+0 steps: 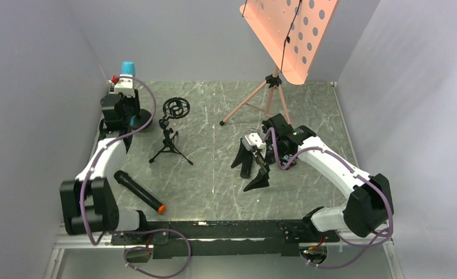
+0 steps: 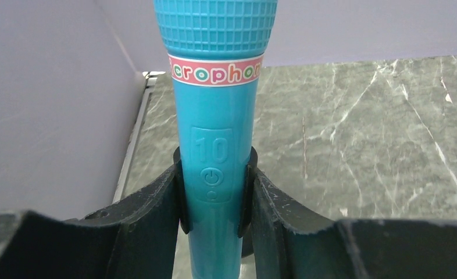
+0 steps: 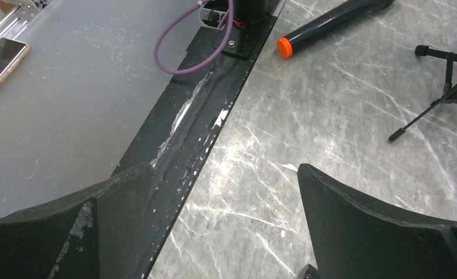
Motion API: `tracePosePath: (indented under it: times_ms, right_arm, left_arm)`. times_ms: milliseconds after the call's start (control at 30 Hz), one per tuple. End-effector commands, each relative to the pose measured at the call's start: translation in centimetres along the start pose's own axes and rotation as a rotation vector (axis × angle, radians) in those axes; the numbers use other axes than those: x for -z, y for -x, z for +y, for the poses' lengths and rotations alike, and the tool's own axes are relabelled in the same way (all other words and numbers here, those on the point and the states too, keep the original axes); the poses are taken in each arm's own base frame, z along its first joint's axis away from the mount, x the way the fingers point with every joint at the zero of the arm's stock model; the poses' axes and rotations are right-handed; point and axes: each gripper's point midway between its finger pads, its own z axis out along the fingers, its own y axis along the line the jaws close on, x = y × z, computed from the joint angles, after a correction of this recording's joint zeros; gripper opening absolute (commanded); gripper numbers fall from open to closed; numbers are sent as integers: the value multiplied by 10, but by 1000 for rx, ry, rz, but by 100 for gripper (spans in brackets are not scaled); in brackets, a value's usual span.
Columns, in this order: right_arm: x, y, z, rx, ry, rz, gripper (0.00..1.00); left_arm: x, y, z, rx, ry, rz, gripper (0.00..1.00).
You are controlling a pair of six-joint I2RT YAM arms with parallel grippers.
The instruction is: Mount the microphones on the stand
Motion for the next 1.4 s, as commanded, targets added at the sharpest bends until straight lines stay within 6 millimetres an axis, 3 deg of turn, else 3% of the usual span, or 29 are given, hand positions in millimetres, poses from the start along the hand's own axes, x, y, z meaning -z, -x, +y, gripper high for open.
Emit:
tracePosePath:
  times_ms: [0, 200, 367, 633, 733, 867, 1000, 1033, 1233, 1367]
  right_arm:
    - [2, 7, -6, 64, -1, -11, 100]
    - [1, 1, -9, 48, 1, 2, 100]
    - [0, -4, -12, 23, 10, 7, 100]
    - [-1, -8, -12, 5, 24, 13, 100]
    - [-1, -9, -12, 9, 20, 14, 100]
    - [-1, -9, -12, 13, 19, 16, 100]
    - [0, -9, -11, 20, 16, 20, 100]
    - [0, -9, -11, 21, 15, 22, 100]
    - [1, -10, -10, 33, 10, 32, 100]
    - [2, -11, -6, 65, 12, 43, 100]
  left_arm:
    - [-26, 116, 15, -21, -6, -405, 18]
    - [-64, 90, 14, -18, -78, -364, 19]
    - [-72, 70, 12, 25, -119, -351, 20]
    - [-63, 25, 6, 61, -134, -292, 37]
    - [-59, 21, 6, 70, -133, -284, 46]
    - [-55, 22, 6, 74, -133, -276, 68]
    - [-45, 31, 13, 89, -91, -286, 96]
    - [-41, 35, 16, 92, -77, -290, 99]
    - [-6, 48, 36, 148, 41, -252, 99]
    - [40, 54, 39, 277, 85, -200, 99]
